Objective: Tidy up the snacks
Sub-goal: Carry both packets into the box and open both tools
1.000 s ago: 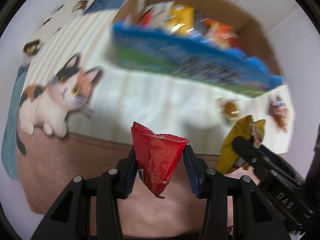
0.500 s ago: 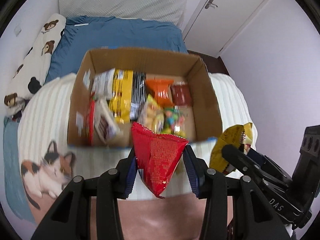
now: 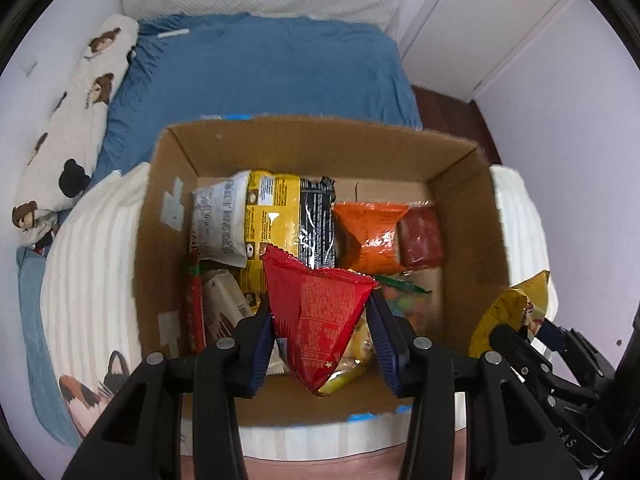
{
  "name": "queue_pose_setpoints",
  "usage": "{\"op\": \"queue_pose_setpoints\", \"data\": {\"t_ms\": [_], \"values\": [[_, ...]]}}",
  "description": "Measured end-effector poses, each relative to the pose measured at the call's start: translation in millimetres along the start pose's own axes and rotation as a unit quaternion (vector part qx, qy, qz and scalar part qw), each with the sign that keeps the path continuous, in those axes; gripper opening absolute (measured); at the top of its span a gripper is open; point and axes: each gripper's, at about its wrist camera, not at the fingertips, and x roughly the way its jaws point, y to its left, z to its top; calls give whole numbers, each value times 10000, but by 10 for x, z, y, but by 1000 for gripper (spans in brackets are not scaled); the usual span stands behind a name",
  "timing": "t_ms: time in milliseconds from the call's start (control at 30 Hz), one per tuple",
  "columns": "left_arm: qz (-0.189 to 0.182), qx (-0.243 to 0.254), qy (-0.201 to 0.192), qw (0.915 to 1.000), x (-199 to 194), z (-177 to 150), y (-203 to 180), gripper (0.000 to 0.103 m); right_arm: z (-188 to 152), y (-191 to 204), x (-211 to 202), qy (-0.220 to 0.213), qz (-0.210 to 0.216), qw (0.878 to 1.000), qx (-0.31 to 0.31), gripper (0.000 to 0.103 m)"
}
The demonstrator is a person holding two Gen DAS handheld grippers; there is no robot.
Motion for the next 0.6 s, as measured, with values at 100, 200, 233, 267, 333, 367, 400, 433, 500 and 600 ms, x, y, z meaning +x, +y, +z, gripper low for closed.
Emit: {"op": "queue_pose_setpoints", "data": {"t_ms": [100, 200, 233, 267, 333, 367, 400, 433, 500, 600], "values": [[-29, -197, 316, 9993, 228, 40, 86, 42, -6, -9, 173, 288, -253, 9992, -64, 82], [-138, -279, 532, 9981, 419, 59, 145, 54, -23, -25, 280, 374, -414, 9984, -90, 92], [-36, -271, 553, 9981, 458, 56, 154, 60, -26, -42, 302, 396, -397, 9984, -37, 92], [-46, -272, 516, 9983, 479, 50, 164, 62, -27, -49, 318, 412, -361, 9985, 7, 92], [-82, -302, 534, 9981, 516, 34, 185, 68, -24, -57, 342, 438, -323, 9985, 46, 92], [-75, -301, 544, 9980, 518, 34, 189, 68, -23, -57, 355, 446, -329, 9984, 51, 93], [-67, -299, 545, 9980, 519, 31, 194, 68, -21, -55, 364, 449, -351, 9984, 63, 93], [-52, -308, 537, 9981, 519, 24, 199, 68, -24, -50, 381, 466, -358, 9983, 55, 93], [-47, -316, 540, 9980, 511, 5, 203, 68, -27, -40, 390, 480, -363, 9982, 71, 93], [-46, -326, 496, 9982, 467, -39, 204, 68, -42, -17, 397, 491, -369, 9981, 86, 93]]}}
